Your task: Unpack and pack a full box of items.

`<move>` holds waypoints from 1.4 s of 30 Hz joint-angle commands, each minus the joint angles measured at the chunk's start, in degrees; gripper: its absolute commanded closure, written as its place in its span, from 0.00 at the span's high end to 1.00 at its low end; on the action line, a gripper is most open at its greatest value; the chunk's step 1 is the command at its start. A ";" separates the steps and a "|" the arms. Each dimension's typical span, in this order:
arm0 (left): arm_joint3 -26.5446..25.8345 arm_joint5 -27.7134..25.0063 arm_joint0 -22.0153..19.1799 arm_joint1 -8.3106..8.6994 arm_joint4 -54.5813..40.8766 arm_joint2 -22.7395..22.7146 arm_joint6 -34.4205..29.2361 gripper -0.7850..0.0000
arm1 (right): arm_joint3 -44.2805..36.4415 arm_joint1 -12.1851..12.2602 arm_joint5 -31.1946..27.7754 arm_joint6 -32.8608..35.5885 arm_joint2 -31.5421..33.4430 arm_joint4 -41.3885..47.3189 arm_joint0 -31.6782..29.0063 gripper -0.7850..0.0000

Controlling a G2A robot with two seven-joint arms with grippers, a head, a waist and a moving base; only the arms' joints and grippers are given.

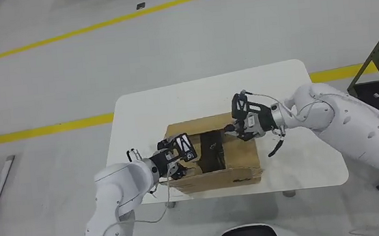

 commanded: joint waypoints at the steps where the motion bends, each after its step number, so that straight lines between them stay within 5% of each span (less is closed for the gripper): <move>1: 0.07 0.29 -0.23 0.16 -0.49 0.16 -0.28 1.00 | 0.70 -0.49 1.19 1.09 -0.96 -0.48 0.11 0.00; 14: 1.07 1.30 -1.83 1.28 -2.43 1.07 -1.13 1.00 | 2.30 -3.19 -0.91 1.86 -4.23 -3.08 0.83 0.00; 20: 1.48 1.65 -2.40 1.71 -2.96 1.49 -1.31 1.00 | 6.90 -4.92 3.31 1.39 -5.30 -5.05 2.46 0.00; 31: 1.98 1.72 -3.15 2.55 -3.53 1.93 -0.98 1.00 | 12.94 -7.26 7.87 -9.62 -2.18 -6.10 5.49 0.00; 42: 2.37 2.10 -3.23 3.35 -4.15 2.52 -0.60 1.00 | 19.66 -10.49 8.66 -11.16 -2.70 -6.70 9.73 0.00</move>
